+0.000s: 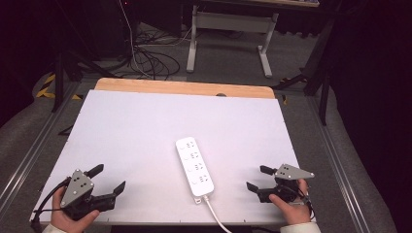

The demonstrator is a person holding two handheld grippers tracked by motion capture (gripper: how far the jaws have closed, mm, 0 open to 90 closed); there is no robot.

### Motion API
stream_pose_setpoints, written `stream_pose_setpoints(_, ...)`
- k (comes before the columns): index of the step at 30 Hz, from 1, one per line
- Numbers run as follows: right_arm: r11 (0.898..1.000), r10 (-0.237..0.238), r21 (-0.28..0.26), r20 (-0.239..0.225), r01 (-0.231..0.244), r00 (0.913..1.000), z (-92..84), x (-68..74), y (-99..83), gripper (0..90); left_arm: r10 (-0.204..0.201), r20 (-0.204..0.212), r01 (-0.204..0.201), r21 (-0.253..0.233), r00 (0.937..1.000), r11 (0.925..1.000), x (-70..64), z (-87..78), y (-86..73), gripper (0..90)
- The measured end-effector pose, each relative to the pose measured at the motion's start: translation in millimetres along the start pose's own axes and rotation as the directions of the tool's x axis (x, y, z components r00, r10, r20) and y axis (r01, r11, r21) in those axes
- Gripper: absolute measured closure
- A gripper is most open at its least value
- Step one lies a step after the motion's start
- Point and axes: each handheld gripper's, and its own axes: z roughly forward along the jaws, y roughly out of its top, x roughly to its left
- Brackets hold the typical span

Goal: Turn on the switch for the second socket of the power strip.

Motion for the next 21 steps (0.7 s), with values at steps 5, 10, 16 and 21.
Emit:
stream_pose_setpoints(5,1.0,0.01,0.006,0.022,-0.01,0.9997,-1.6,-2.0,-7.4,16.1,-0.011,-0.001,0.011,0.007,0.9999,0.9999,2.0,-3.1,-5.0,15.0)
stream_pose_setpoints(10,0.999,0.032,0.035,0.051,-0.034,0.9982,-1.7,-4.8,-8.5,16.2,0.003,-0.007,-0.003,0.0,1.0,1.0,1.3,0.1,-5.2,15.0)
stream_pose_setpoints(16,0.999,-0.039,0.038,0.08,0.036,0.996,-2.2,-3.8,-7.3,16.9,0.011,-0.022,-0.011,-0.004,0.9997,0.9999,2.0,3.8,-6.3,15.0)
stream_pose_setpoints(21,0.998,-0.047,-0.04,0.083,0.051,0.9954,-6.1,-2.5,-5.6,16.6,0.004,-0.013,-0.004,-0.02,0.9999,0.9998,4.2,5.5,-7.3,15.2)
